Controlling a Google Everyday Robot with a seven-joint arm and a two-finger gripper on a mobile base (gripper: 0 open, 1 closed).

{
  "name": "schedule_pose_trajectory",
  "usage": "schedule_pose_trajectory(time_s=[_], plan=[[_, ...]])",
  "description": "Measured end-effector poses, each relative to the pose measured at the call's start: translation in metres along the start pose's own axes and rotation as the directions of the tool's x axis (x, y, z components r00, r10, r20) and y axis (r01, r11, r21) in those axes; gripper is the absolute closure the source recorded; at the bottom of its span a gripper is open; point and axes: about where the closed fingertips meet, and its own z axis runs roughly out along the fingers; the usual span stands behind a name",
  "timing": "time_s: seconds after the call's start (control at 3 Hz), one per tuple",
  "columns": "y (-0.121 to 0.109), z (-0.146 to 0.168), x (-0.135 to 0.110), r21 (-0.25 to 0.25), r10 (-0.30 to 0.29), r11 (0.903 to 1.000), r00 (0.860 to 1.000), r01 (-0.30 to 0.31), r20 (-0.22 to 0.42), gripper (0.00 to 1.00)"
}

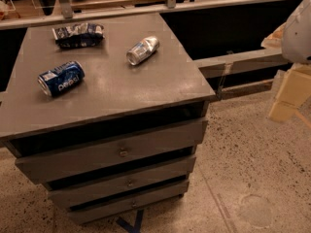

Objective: Move redbull can near blue chip bag

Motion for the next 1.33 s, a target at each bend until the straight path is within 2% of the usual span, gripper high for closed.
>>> schedule_pose_trajectory(time_s=[0.33, 0.67, 1.0, 1.33], plan=[[0.0, 0.0, 0.0, 0.0, 0.0, 1.0, 1.0, 0.0, 0.0, 0.0], [-0.008, 0.001, -0.021, -0.018, -0.099, 0.9948, 0.994, 0.1, 0.044, 0.0], [-0.023, 0.007, -0.066, -0.047, -0.267, 0.9618, 0.962, 0.27, 0.063, 0.0], [-0.042, 0.022, -0.113, -0.051, -0.416, 0.9071, 0.908, 0.418, 0.045, 0.0]])
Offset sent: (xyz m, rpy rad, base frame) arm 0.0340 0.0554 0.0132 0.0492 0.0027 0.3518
